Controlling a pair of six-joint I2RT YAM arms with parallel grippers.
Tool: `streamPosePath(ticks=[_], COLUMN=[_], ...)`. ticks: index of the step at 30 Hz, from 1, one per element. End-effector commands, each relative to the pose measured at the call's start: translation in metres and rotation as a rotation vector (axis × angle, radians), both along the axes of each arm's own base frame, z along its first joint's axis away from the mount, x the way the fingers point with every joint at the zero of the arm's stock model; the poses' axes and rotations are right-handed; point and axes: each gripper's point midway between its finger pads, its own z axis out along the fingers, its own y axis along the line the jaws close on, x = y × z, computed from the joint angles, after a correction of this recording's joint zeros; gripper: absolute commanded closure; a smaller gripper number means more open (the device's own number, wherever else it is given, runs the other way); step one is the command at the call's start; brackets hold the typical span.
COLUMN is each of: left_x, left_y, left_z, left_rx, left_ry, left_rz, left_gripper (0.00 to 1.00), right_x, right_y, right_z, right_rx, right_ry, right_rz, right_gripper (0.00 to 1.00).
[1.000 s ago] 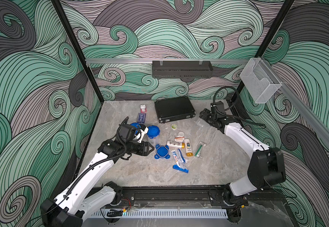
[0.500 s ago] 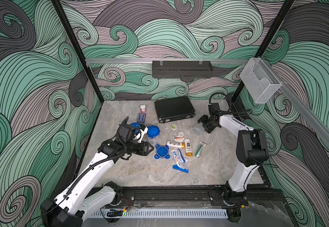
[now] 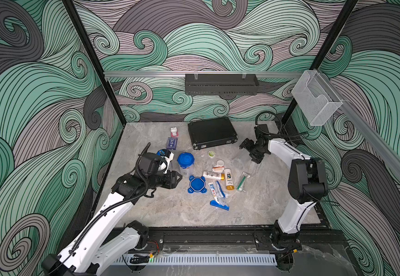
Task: Take out toiletry kits
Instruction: Place the container at the center of the board, then move the container to the center of the board.
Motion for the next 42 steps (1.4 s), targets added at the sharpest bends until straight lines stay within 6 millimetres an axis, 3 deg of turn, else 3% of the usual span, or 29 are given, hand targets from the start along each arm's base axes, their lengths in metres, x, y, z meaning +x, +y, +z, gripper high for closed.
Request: streamPosePath(ticks=[1,3,6,8,13,17,26,33,42], left_x=[0.004,0.005,0.006,0.006,0.001,-0.008,-0.016,-0.017,-0.017], left_y=[0.018,0.024,0.035,0.044,0.073,0.093,0.101,0.1,0.097], left_z=[0.006,0.009,0.015,0.021,0.041,0.054,0.06,0.059,0.058], left_rx=[0.038,0.047,0.06,0.065,0.084,0.093,0.083,0.08,0.074], left_ry=[-0.029,-0.047,-0.072,-0.106,-0.214,-0.282,-0.335,-0.332,-0.33], left_rz=[0.095,0.128,0.182,0.225,0.348,0.42,0.443,0.431,0.418], left_gripper=[0.38,0.36,0.34,0.31,0.27,0.25,0.21,0.21,0.21], right_x=[-0.004,-0.01,-0.028,-0.047,-0.09,-0.101,-0.077,-0.084,-0.072], right_y=[0.02,0.048,0.115,0.159,0.242,0.284,0.333,0.355,0.344], right_z=[0.05,0.074,0.107,0.118,0.123,0.116,0.084,0.058,0.038], right_rx=[-0.034,-0.065,-0.075,-0.107,-0.164,-0.256,-0.374,-0.374,-0.529], right_ry=[-0.182,-0.292,-0.478,-0.563,-0.676,-0.749,-0.573,-0.439,-0.371], right_rz=[0.147,0.299,0.628,0.832,1.205,1.377,1.447,1.444,1.372], right_gripper=[0.06,0.06,0.06,0.05,0.01,0.01,0.01,0.01,0.01])
